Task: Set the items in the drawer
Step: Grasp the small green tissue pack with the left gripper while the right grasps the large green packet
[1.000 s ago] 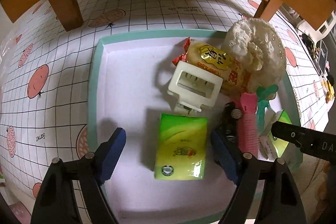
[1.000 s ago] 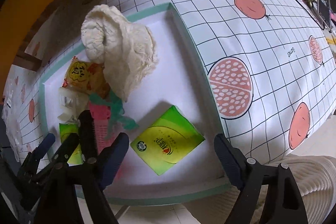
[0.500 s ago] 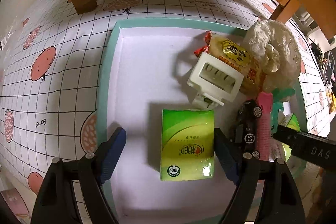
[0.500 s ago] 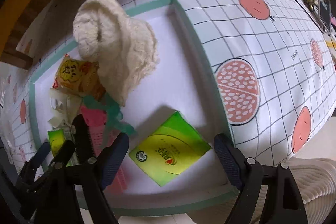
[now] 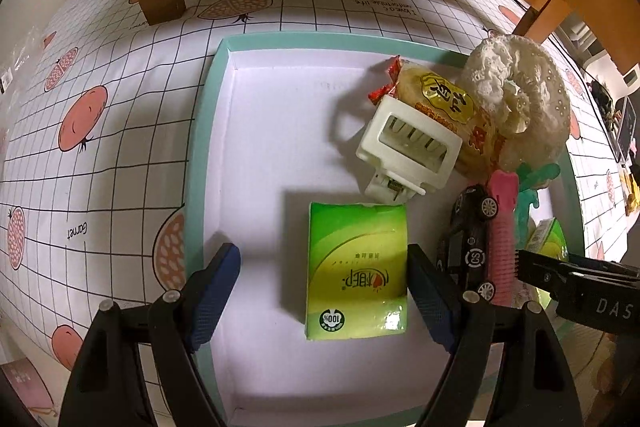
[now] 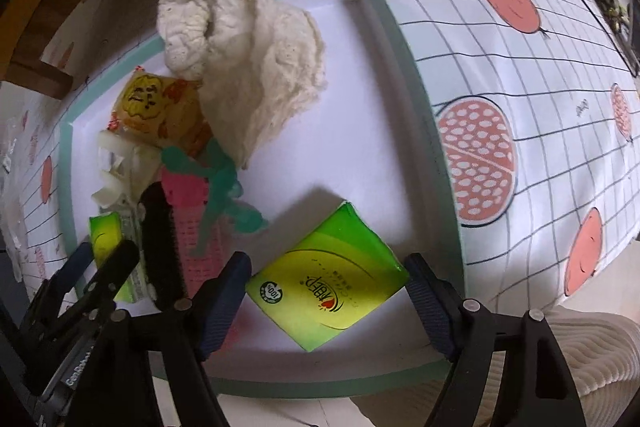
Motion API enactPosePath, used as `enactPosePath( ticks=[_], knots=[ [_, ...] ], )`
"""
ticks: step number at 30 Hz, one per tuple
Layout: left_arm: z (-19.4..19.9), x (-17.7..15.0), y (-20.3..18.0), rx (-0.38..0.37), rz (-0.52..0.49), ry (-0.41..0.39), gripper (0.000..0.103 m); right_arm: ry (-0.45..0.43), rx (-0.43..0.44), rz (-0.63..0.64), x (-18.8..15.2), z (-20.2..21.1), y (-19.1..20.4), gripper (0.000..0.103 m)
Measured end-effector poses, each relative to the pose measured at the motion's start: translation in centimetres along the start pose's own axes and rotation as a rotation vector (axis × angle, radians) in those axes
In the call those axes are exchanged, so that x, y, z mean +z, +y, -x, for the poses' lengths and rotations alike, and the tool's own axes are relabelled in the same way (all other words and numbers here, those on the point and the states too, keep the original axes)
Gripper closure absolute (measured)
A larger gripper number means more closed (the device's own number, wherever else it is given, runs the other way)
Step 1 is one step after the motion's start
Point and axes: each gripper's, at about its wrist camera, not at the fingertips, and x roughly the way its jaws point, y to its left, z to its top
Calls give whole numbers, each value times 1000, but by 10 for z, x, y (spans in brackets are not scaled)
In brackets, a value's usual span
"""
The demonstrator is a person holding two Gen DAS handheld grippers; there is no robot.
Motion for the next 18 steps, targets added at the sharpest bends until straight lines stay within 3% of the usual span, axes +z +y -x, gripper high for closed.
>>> enactPosePath(
  ticks=[7, 11, 18],
  knots=[
    [1, -1, 1, 7, -1, 0, 25, -9, -8, 55, -2, -1, 20, 23],
    [5, 0, 3, 44, -13, -19, 55, -15, 2, 52, -5, 10, 19, 23],
    [6, -2, 5, 28, -12, -19, 55, -19, 8, 47, -12, 19, 11, 23]
  ],
)
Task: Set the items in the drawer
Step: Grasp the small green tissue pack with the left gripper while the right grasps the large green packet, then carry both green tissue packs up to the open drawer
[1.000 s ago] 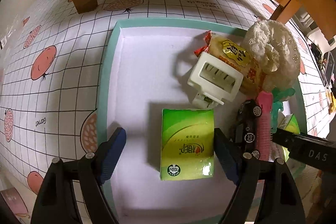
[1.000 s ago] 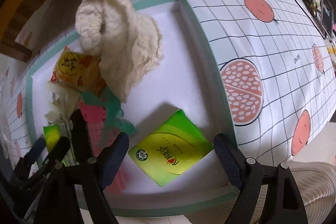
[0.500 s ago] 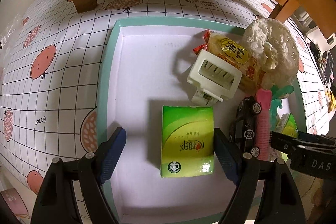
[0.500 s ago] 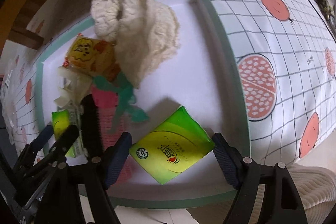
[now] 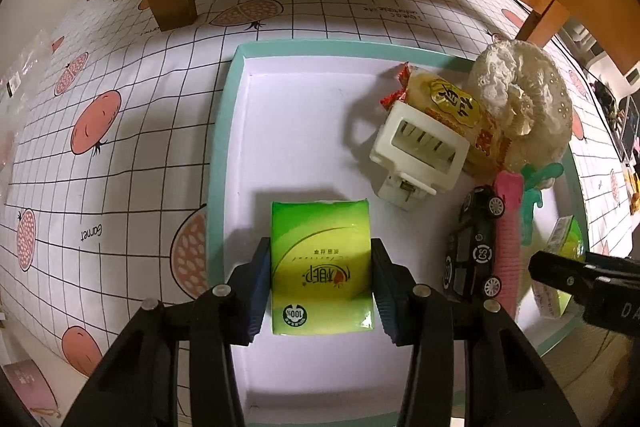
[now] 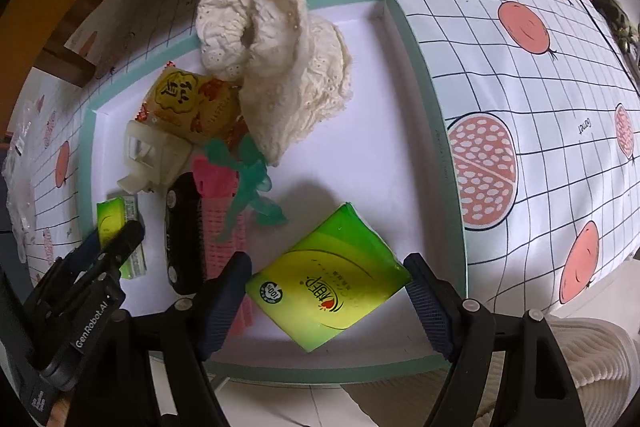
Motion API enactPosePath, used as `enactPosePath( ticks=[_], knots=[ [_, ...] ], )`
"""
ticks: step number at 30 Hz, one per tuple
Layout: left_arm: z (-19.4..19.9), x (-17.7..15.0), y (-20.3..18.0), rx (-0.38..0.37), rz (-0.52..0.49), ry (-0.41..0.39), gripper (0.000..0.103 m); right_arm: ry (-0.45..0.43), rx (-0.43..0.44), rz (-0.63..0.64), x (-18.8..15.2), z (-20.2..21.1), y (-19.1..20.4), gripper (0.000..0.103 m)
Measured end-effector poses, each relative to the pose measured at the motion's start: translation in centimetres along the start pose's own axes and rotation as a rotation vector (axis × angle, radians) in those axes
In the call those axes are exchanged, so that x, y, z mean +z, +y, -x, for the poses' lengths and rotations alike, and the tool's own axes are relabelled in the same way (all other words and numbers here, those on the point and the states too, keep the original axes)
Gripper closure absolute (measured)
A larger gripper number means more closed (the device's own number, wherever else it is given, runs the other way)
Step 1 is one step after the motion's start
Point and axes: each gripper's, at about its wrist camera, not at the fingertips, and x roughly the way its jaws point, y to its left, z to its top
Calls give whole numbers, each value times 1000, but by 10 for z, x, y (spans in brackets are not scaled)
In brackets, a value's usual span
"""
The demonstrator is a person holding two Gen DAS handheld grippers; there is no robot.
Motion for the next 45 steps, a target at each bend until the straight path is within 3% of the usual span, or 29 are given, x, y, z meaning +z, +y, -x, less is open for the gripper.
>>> enactPosePath(
  ticks=[13, 22, 31, 37, 45],
  knots=[
    [20, -7, 10, -53, 50, 7, 55, -28, 6, -3, -6, 39, -26, 23],
    [77, 12, 7, -106, 54, -74, 55, -88, 48, -5, -8, 93, -34, 23],
    [172, 35, -4, -185, -13, -251, 55, -228, 106, 38, -8, 191, -18, 23],
    [251, 57, -10, -227, -63, -427, 55, -357, 154, 85, -2, 276, -1, 23],
    [325, 104, -12, -198, -102, -591, 55, -488, 152, 145, 22, 361, 33, 23]
  ],
)
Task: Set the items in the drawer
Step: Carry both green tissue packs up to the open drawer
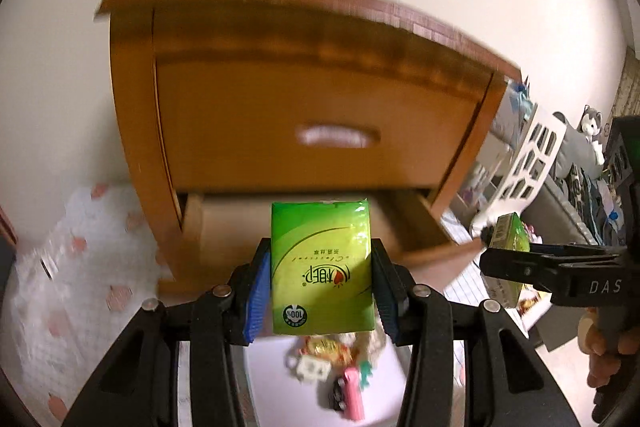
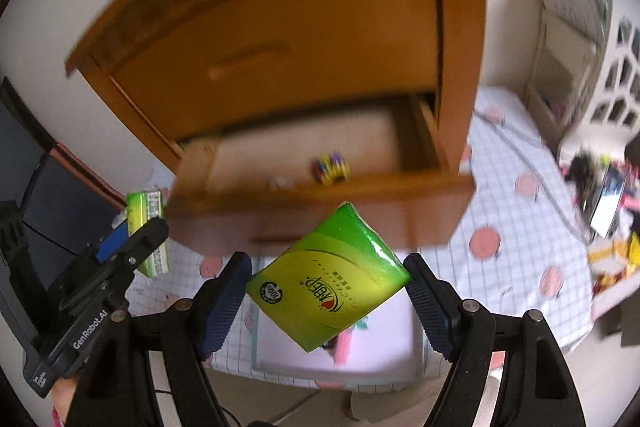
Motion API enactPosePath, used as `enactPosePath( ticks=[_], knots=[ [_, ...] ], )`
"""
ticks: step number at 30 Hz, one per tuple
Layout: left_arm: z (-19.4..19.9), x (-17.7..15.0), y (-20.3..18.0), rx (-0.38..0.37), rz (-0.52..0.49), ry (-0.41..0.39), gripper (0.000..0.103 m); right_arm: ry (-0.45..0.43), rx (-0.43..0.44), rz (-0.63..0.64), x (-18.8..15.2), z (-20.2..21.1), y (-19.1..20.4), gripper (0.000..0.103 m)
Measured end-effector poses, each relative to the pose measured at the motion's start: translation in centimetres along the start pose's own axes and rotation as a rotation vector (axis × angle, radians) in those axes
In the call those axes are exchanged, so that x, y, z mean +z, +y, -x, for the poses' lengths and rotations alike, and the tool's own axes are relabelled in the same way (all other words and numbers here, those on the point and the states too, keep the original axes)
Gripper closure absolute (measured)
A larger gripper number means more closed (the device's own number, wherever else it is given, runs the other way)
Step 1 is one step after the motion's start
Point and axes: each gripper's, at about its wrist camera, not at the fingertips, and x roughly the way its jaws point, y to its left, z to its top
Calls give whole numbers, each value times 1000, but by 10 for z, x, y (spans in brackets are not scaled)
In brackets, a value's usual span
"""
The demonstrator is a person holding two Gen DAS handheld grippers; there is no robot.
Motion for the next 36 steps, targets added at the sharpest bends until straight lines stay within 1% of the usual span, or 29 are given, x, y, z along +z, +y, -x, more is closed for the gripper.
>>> enactPosePath(
  ticks=[3, 7, 13, 15, 19, 26, 36],
  knots=[
    [1, 18, 4, 8, -2, -23, 55, -33, -12, 17, 23, 12, 10, 23],
    [-7, 30, 12, 23, -7, -28, 55, -52, -27, 38, 44, 14, 20, 23],
    [-28, 37, 17, 34, 1, -4, 55, -55, -52, 60, 64, 2, 25, 23],
    [-34, 35, 20, 38, 9, 4, 55, -49, -53, 54, 68, -5, 26, 23],
    [-48, 33, 30, 54, 22, 30, 55, -31, -67, 58, 70, -23, 23, 23],
    [-67, 23, 51, 69, 83, 71, 55, -13, -85, 56, 74, -48, 20, 23],
    [-96, 9, 55, 83, 85, 116, 55, 28, -109, 56, 69, -85, 16, 23]
  ],
)
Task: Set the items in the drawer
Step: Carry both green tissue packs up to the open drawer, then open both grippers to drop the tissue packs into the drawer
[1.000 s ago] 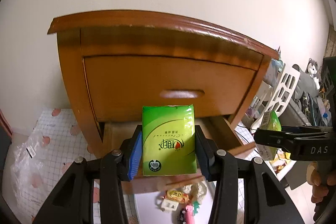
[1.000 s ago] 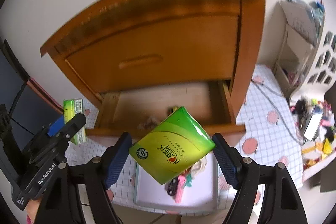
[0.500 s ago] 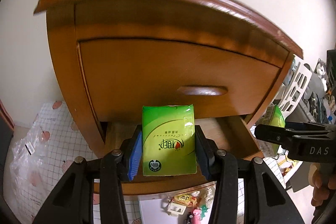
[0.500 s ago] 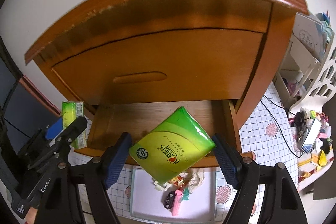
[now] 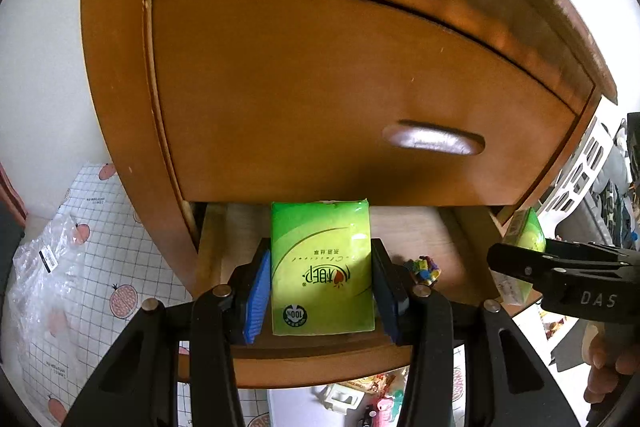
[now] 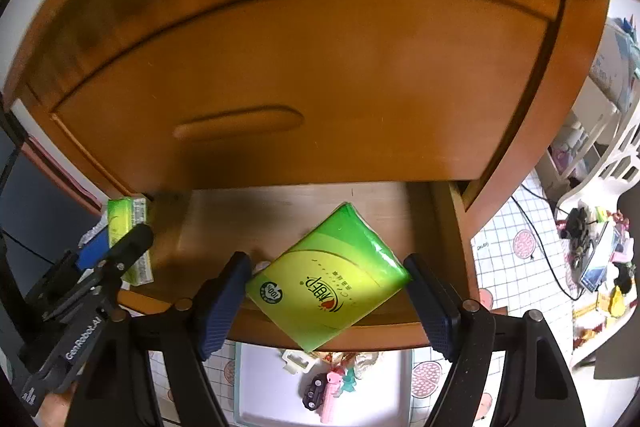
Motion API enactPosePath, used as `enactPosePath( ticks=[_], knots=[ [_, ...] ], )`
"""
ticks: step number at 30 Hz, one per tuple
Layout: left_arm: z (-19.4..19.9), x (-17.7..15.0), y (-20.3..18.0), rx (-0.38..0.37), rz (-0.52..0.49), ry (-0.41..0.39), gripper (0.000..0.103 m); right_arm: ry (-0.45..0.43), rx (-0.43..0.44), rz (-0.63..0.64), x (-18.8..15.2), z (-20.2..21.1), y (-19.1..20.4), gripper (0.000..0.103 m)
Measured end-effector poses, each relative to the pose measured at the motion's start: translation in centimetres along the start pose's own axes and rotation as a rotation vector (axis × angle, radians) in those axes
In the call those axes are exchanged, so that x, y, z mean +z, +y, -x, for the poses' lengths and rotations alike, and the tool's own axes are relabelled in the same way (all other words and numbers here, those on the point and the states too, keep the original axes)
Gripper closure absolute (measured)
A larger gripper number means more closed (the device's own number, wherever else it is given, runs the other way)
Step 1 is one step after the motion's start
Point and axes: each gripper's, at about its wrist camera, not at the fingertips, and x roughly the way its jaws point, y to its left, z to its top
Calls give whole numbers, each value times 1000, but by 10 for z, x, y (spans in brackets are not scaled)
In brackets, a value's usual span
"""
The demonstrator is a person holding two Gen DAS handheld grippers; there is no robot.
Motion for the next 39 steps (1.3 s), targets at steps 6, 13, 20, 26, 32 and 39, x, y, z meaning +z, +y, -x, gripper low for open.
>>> enactPosePath(
  ticks=[6, 13, 20, 26, 32, 39],
  knots=[
    [-15, -10, 1, 10, -17, 33, 55, 20, -10, -3, -2, -18, -4, 23],
    [-21, -14, 1, 14, -19, 52, 55, 27, -17, -11, -5, -27, -9, 23],
    [-14, -11, 4, 17, -3, 46, 44, 23, -8, -19, -5, -30, -11, 22],
    [-16, -13, 3, 23, 0, 53, 39, 30, 10, -43, -8, -32, -17, 16],
    [-20, -14, 2, 48, -5, 57, 38, 38, 4, -50, -13, -37, -20, 13],
    [-22, -16, 3, 84, 9, 33, 15, 28, 3, -57, -14, -37, -24, 2]
  ],
)
